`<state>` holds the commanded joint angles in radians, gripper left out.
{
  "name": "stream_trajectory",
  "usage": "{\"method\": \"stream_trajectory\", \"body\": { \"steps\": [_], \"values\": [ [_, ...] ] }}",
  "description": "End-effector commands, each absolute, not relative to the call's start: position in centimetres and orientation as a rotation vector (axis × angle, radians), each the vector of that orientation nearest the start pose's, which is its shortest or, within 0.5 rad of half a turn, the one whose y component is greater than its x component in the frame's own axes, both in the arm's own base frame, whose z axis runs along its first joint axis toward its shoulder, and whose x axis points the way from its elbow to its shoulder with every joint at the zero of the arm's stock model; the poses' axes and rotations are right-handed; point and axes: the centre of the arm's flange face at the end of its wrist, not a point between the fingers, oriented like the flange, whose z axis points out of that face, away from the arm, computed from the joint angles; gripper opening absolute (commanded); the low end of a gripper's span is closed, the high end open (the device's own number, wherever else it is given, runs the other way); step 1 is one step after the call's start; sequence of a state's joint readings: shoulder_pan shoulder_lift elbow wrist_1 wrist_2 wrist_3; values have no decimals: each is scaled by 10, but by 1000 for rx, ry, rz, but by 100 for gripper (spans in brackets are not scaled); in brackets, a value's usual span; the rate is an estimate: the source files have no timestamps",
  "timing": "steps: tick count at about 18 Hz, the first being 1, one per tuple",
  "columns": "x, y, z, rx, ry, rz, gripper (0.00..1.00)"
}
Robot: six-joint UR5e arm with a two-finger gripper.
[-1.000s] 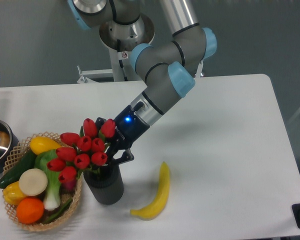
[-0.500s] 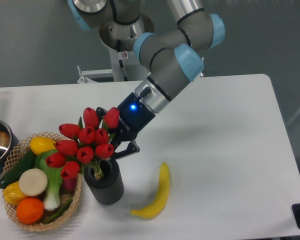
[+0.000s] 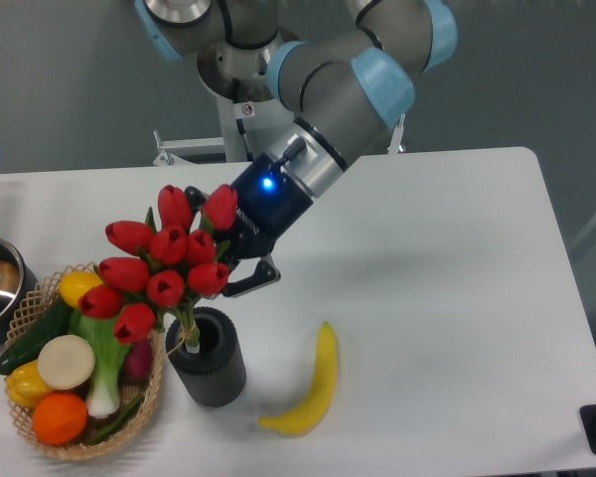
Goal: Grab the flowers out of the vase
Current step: 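Lift the gripped tulips up out of the black vase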
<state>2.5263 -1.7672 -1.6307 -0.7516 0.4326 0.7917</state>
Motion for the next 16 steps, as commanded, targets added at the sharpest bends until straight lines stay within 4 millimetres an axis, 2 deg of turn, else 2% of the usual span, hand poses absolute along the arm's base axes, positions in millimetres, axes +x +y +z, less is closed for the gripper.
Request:
{"method": "stream_trajectory", "body": {
  "steps": [6,8,16],
  "values": [
    [-337,493,522,-1933,147,-340,42],
    [-345,486,526,-1934,126,-324,42],
    [-406,435,528,-1968,12,-175,42]
  ]
}}
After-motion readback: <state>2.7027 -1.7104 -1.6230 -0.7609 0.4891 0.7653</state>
